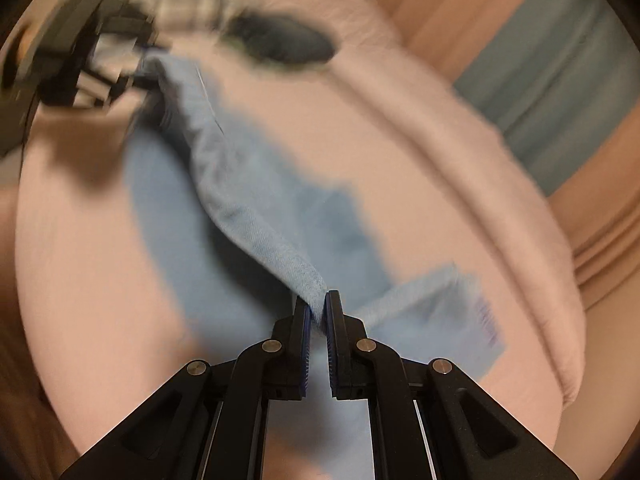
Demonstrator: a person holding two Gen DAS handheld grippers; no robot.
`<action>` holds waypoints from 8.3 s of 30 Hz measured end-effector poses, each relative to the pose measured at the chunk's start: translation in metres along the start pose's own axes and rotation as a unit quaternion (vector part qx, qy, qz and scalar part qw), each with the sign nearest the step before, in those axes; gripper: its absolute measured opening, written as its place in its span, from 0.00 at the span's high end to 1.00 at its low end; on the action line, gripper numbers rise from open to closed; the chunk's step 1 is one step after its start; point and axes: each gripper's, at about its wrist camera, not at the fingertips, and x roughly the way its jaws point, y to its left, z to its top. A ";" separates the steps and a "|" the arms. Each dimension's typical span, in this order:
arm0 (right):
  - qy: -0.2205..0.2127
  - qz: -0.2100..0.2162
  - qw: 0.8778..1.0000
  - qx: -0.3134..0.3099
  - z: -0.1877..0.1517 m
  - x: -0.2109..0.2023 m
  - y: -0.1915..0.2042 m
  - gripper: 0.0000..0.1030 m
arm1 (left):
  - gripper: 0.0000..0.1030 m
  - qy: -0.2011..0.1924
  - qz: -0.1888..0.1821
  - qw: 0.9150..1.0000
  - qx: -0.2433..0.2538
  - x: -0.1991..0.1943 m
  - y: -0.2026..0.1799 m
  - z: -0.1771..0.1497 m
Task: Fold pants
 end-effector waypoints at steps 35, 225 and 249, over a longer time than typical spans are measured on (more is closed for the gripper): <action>-0.073 0.153 0.945 0.281 -0.016 0.005 -0.007 0.51 | 0.12 -0.068 -0.131 0.917 -0.371 -0.030 0.048 0.029; 0.139 0.263 0.896 0.329 0.075 0.105 -0.067 0.90 | 0.59 0.060 -0.255 0.858 -0.441 0.179 0.059 0.103; 0.047 0.141 0.910 0.386 -0.018 0.075 -0.090 1.00 | 0.42 0.099 -0.208 0.878 -0.420 0.147 0.049 0.111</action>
